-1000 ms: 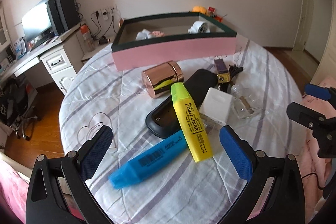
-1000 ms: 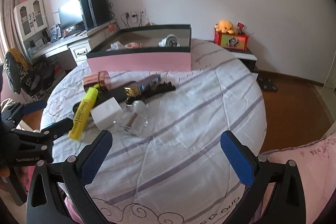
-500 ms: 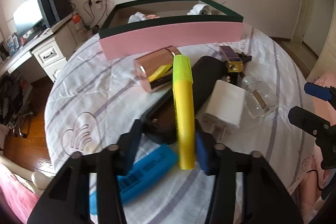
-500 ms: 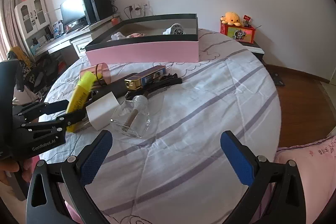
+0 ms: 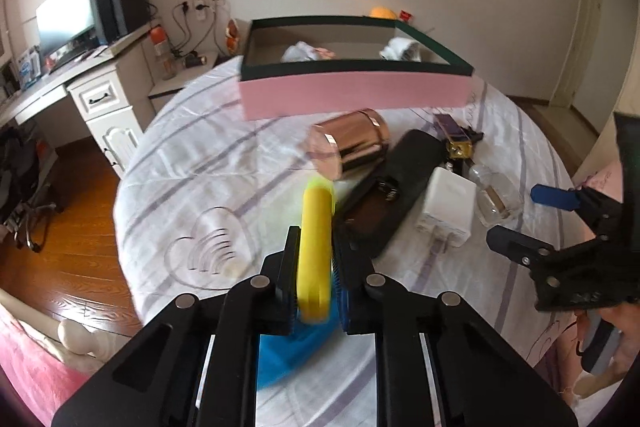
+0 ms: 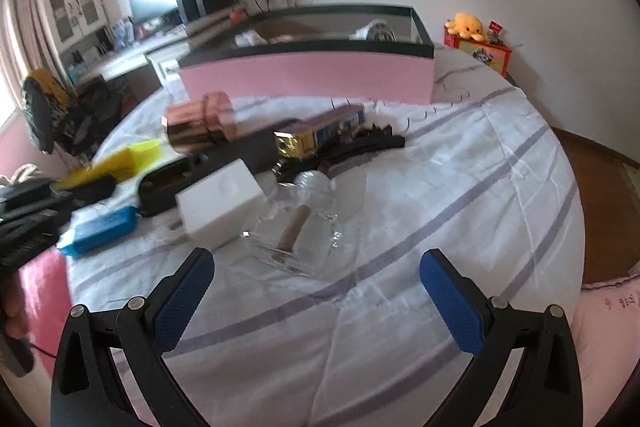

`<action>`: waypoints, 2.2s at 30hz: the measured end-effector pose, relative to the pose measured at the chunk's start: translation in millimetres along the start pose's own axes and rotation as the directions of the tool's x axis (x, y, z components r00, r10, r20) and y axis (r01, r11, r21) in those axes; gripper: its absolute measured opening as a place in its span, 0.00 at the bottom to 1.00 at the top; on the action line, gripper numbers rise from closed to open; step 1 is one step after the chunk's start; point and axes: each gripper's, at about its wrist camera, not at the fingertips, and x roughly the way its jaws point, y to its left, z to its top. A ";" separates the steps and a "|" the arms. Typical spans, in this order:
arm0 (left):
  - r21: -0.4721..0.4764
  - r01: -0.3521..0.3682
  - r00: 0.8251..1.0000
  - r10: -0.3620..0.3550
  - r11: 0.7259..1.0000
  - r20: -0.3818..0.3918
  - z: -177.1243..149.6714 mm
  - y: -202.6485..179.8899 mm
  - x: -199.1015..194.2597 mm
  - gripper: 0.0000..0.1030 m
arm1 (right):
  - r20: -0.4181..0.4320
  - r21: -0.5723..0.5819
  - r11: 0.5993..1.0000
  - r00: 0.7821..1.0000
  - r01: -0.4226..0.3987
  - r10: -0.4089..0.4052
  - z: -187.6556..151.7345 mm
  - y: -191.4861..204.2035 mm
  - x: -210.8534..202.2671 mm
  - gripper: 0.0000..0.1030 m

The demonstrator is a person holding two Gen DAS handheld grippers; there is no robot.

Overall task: Organize rigid objects
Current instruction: 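Grasp the yellow highlighter with the left tool while the right tool grasps the glass bottle, then carry highlighter and bottle into the pink box and open both tools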

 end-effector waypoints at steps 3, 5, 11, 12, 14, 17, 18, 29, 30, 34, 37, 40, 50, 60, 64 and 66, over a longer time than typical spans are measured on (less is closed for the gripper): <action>-0.030 -0.027 1.000 0.027 0.999 0.000 -2.0 17.9 -2.0 0.14 | -0.001 -0.010 1.000 1.000 0.016 -0.016 3.3 2.6 6.0 1.00; -0.052 -0.036 0.999 0.036 0.998 -0.019 -4.4 28.8 2.4 0.14 | 0.000 -0.012 1.000 1.000 0.026 -0.026 5.3 2.5 10.5 0.99; -0.115 -0.028 0.998 0.021 0.993 -0.062 -16.6 46.3 22.1 0.14 | 0.002 -0.024 0.996 0.997 0.081 -0.081 7.9 -5.6 9.4 0.55; -0.121 -0.026 0.998 0.019 0.992 -0.061 -17.9 46.8 24.1 0.15 | -0.001 -0.024 0.997 0.997 0.078 -0.078 7.4 -8.1 7.6 0.49; -0.119 -0.026 0.998 0.019 0.993 -0.057 -18.4 46.3 26.8 0.15 | -0.004 -0.007 0.998 0.998 0.061 -0.061 7.1 -15.3 4.3 0.49; -0.115 -0.032 0.998 0.026 0.993 -0.055 -16.6 44.5 30.2 0.15 | 0.001 0.005 0.999 0.999 0.053 -0.053 7.2 -20.9 3.8 0.49; -0.112 -0.033 0.998 0.027 0.993 -0.056 -15.6 43.7 31.4 0.15 | 0.001 0.002 0.998 0.998 0.056 -0.056 7.0 -20.0 4.2 0.49; -0.086 -0.064 0.998 0.063 0.994 -0.021 -12.1 38.7 23.8 0.15 | 0.014 -0.020 0.997 0.997 0.073 -0.073 7.3 -17.0 3.5 0.49; -0.079 -0.069 0.998 0.068 0.994 -0.015 -11.0 37.7 21.2 0.15 | 0.015 -0.017 0.998 0.998 0.067 -0.067 7.4 -17.2 2.2 0.49; -0.069 -0.077 0.997 0.077 0.995 0.009 -7.0 36.0 11.2 0.15 | 0.014 -0.019 0.999 0.999 0.047 -0.047 8.0 -15.2 -2.3 0.49; -0.054 -0.088 0.995 0.090 0.995 0.030 -2.2 31.8 3.4 0.15 | 0.023 -0.021 0.999 0.999 0.037 -0.036 9.0 -13.5 -7.4 0.49; -0.047 -0.086 0.995 0.089 0.995 0.048 1.6 29.3 -4.9 0.15 | 0.036 -0.027 0.999 0.999 0.031 -0.030 12.1 -11.7 -14.2 0.49; -0.022 -0.085 0.986 0.088 0.996 0.142 28.3 15.7 -34.3 0.15 | 0.105 -0.041 0.999 0.994 0.003 0.001 31.6 -7.3 -37.8 0.49; 0.032 -0.041 0.974 0.032 0.999 0.222 91.0 -6.4 -38.7 0.15 | 0.194 -0.085 0.996 0.981 0.016 0.001 80.5 -0.9 -52.4 0.49; 0.058 -0.029 0.970 0.014 0.998 0.241 123.4 -10.9 -31.1 0.15 | 0.228 -0.103 0.994 0.974 0.026 -0.002 112.0 -0.4 -52.6 0.49; 0.071 -0.015 0.971 -0.003 0.997 0.241 140.5 -9.9 -24.4 0.15 | 0.236 -0.111 0.993 0.972 0.027 0.000 128.5 -1.7 -48.1 0.49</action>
